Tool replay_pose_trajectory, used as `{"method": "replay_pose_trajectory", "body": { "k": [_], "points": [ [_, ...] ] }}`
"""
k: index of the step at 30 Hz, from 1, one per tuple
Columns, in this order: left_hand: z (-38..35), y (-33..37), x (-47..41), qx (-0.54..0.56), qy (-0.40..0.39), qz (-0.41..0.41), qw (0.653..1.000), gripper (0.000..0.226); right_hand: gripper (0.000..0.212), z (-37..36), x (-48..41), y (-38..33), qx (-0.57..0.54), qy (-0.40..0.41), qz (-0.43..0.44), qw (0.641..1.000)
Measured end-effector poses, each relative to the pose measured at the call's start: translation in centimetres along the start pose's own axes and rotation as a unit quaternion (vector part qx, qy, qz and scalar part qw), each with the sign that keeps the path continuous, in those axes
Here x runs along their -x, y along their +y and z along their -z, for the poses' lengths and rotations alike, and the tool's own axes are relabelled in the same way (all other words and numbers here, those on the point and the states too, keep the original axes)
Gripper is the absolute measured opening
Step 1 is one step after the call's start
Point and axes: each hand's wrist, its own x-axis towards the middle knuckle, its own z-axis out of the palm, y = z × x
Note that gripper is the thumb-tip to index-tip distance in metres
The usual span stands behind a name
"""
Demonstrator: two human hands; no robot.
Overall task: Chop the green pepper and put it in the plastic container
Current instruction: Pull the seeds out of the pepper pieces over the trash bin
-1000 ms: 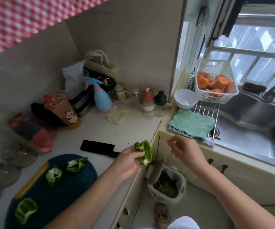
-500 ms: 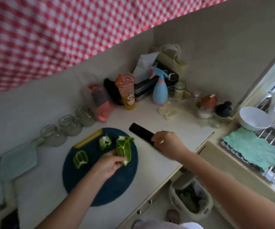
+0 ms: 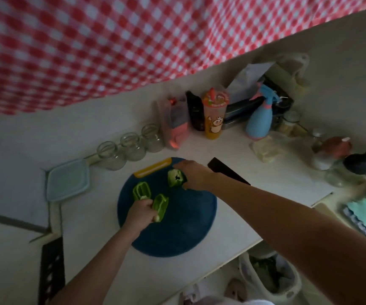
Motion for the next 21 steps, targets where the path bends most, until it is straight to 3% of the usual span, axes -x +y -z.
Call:
{"method": "replay_pose_trajectory", "body": {
  "k": [5, 9, 14, 18, 21],
  "points": [
    [1.2, -0.5, -0.4, -0.151, -0.029, -0.065, 0.986, 0.016, 0.092, -0.8, -2.4, -0.8, 0.063, -0.051, 0.006, 0.997],
    [1.8, -0.3, 0.0, -0.193, 0.031, -0.099, 0.976, 0.017, 0.084, -2.0, -3.2, -0.8, 0.034, -0.035, -0.014, 0.999],
    [2.4, 2.1, 0.5, -0.109, 0.100, -0.153, 0.977, 0.016, 0.078, -2.0, -2.8, -1.2, 0.035, 0.009, 0.016, 0.999],
    [2.5, 3.3, 0.0, -0.009, 0.064, -0.141, 0.988, 0.021, 0.082, -1.3, -1.1, -1.8, -0.061, 0.067, 0.008, 0.996],
    [2.1, 4.6, 0.6, 0.130, -0.008, -0.095, 0.987, 0.033, 0.078, 0.1, 1.3, -2.1, -0.137, 0.133, 0.015, 0.981]
  ]
}}
